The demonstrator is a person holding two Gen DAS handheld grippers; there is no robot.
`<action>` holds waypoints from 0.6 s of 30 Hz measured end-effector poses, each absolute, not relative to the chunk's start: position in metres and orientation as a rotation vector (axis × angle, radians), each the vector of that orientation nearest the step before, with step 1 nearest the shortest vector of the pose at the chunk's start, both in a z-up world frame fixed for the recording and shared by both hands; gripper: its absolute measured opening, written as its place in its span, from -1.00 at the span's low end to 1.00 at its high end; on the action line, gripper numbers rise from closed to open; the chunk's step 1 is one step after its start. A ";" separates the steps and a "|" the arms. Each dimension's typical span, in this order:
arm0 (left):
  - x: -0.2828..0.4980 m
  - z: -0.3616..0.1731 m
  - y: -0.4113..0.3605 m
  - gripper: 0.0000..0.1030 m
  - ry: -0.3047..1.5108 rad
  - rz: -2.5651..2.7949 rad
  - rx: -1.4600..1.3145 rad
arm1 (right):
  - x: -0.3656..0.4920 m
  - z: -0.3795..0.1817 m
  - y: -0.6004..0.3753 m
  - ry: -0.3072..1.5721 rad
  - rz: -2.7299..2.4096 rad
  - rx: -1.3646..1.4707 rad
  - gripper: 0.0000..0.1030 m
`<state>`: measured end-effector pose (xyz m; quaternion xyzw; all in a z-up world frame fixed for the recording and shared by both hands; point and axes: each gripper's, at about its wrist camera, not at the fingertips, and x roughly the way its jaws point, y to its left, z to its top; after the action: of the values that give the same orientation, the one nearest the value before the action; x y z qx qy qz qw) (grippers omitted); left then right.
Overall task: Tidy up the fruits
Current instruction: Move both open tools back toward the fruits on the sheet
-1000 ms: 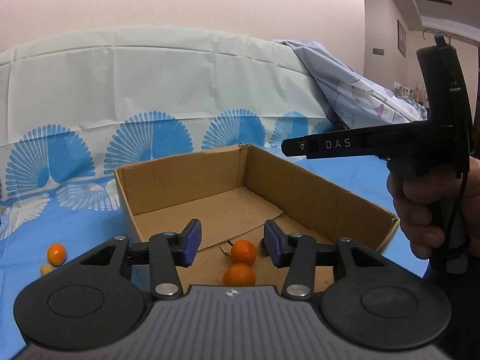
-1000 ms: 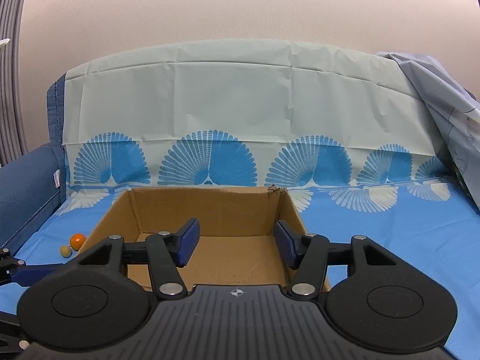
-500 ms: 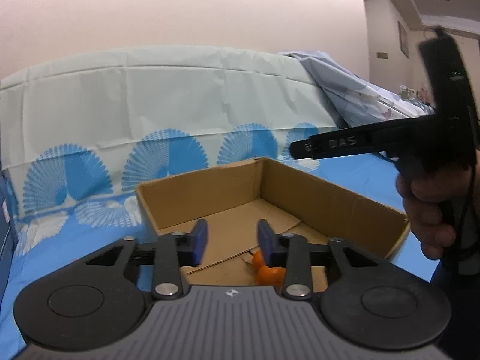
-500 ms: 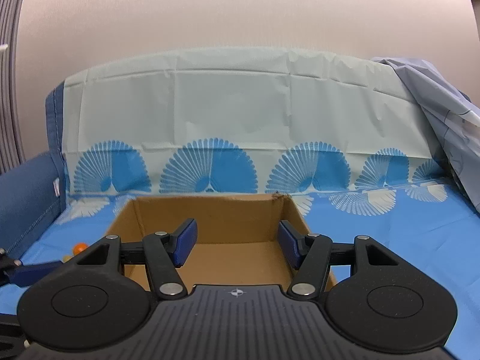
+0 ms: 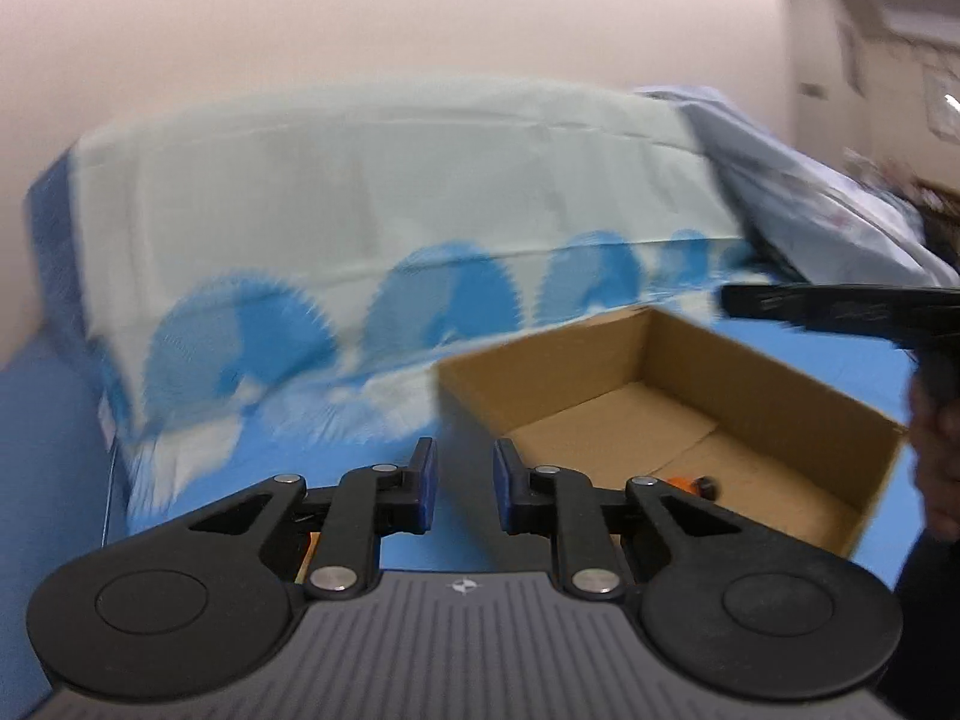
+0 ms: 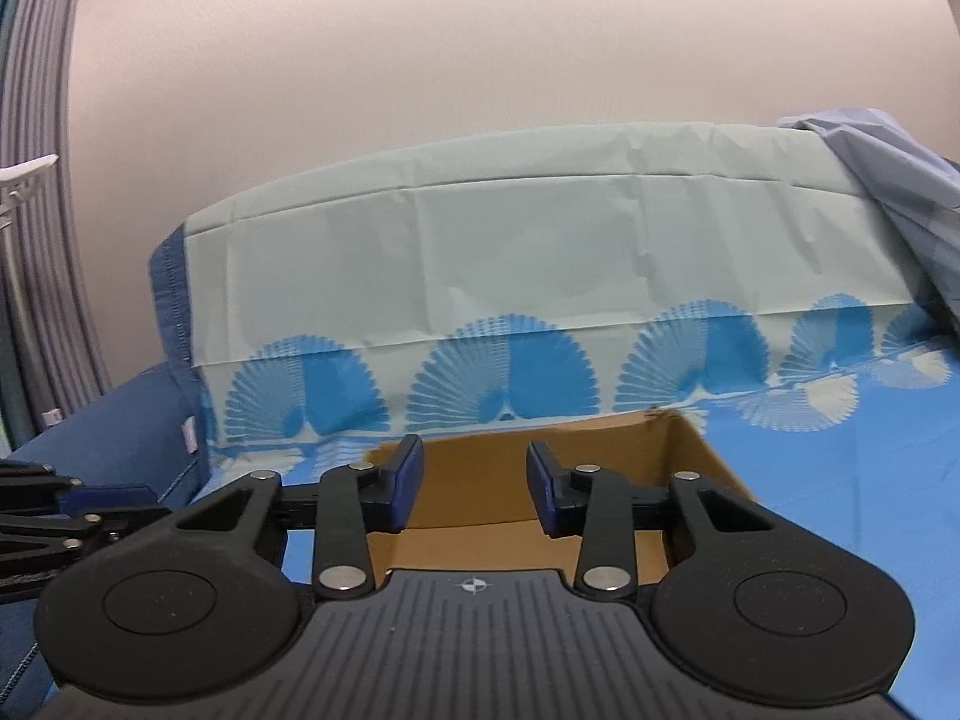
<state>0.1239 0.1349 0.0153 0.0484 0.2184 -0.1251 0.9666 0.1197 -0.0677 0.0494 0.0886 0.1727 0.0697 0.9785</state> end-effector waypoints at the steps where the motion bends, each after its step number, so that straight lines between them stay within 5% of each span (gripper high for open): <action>1: 0.130 0.012 0.144 -0.58 0.487 -0.209 0.043 | 0.120 0.049 -0.063 0.351 0.152 0.177 -0.26; 8: 0.136 0.017 0.187 -0.58 0.448 -0.114 -0.224 | 0.117 0.048 -0.034 0.356 0.232 0.138 -0.34; 18: 0.151 0.011 0.192 -0.58 0.492 -0.088 -0.233 | 0.125 0.045 -0.023 0.377 0.261 0.147 -0.40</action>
<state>0.1505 0.1922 0.0106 -0.1149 0.2430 -0.0436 0.9622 0.1254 -0.0234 0.0450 0.0728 0.1868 0.1291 0.9712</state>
